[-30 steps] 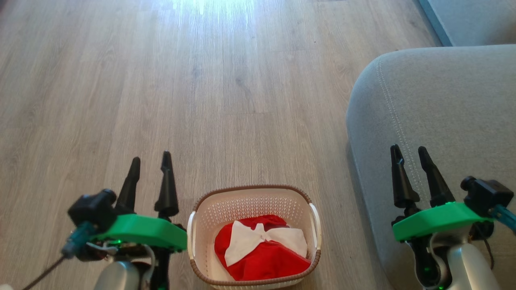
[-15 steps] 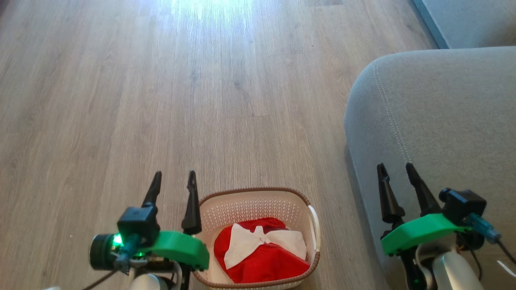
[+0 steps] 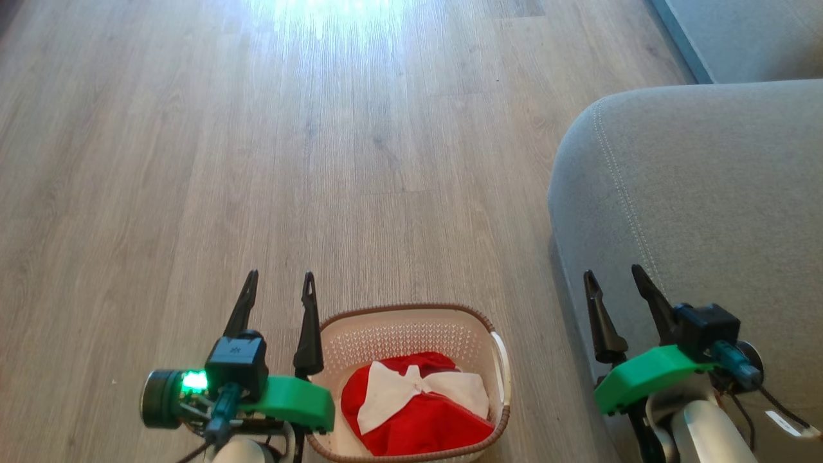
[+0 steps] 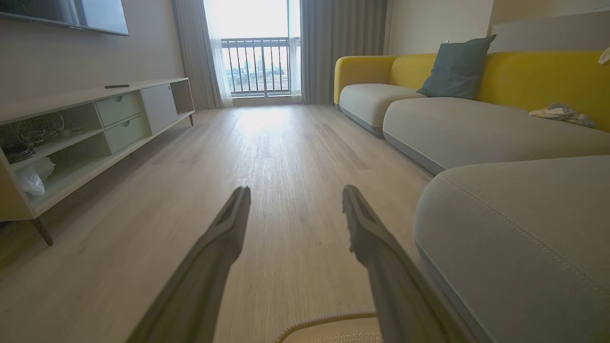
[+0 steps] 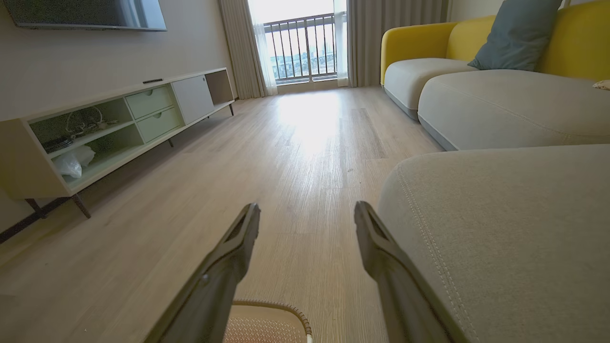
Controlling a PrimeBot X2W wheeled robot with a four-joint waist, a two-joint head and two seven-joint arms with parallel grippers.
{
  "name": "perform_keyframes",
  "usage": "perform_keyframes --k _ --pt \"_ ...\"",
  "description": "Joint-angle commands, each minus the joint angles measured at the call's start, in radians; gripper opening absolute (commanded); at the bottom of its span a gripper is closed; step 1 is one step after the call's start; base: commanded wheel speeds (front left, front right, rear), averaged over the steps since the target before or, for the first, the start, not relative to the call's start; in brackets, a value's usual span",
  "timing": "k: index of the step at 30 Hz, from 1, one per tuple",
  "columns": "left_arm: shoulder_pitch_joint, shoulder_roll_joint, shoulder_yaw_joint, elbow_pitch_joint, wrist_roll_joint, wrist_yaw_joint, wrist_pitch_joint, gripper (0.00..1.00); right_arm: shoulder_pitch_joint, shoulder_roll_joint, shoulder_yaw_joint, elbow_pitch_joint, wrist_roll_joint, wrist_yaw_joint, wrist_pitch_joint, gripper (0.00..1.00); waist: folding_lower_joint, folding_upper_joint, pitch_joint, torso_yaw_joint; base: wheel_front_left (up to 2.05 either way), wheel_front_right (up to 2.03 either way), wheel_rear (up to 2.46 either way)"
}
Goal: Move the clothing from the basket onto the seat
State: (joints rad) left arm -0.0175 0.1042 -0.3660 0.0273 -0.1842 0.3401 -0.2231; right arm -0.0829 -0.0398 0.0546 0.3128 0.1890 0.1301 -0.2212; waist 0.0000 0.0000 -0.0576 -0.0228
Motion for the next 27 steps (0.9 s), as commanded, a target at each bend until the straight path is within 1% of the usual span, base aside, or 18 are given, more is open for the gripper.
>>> perform_keyframes --k 1,9,18,27 --pt "-0.029 -0.003 0.034 -0.043 0.038 -0.001 -0.016 1.0 -0.055 -0.01 0.029 -0.026 -0.033 0.001 -0.018 1.0 0.0 0.0 -0.001 0.0 0.0 0.0 0.0" --pt "-0.018 -0.025 0.045 -0.056 0.141 -0.017 -0.039 1.0 -0.065 -0.01 0.036 -0.019 -0.127 0.001 -0.041 1.0 0.0 0.0 -0.007 0.0 0.0 0.0 0.0" --pt "-0.011 -0.045 0.081 -0.043 0.137 -0.063 -0.039 1.0 -0.065 -0.01 0.018 -0.003 -0.084 0.001 -0.041 1.0 0.0 0.0 -0.007 0.002 0.0 0.0 0.0" --pt "-0.006 -0.051 0.097 -0.031 0.135 -0.084 -0.039 1.0 -0.069 -0.01 0.023 0.011 -0.078 0.001 -0.041 1.0 0.0 0.0 -0.008 -0.001 0.0 0.0 0.0"
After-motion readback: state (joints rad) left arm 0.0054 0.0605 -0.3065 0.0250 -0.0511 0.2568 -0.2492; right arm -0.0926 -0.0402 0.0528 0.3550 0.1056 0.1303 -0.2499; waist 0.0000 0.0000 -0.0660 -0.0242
